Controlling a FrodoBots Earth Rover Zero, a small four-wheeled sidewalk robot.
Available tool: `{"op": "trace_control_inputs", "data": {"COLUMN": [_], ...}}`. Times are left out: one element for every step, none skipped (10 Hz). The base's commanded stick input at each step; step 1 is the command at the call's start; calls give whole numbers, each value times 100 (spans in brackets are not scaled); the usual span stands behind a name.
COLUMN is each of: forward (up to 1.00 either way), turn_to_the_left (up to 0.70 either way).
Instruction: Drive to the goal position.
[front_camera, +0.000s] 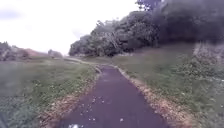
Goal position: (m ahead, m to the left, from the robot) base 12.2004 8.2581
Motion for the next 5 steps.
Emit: {"op": "trace_control_inputs", "data": {"forward": [45, 45, 45, 45, 45], "turn_to_the_left": [0, 0, 0, 0, 0]}}
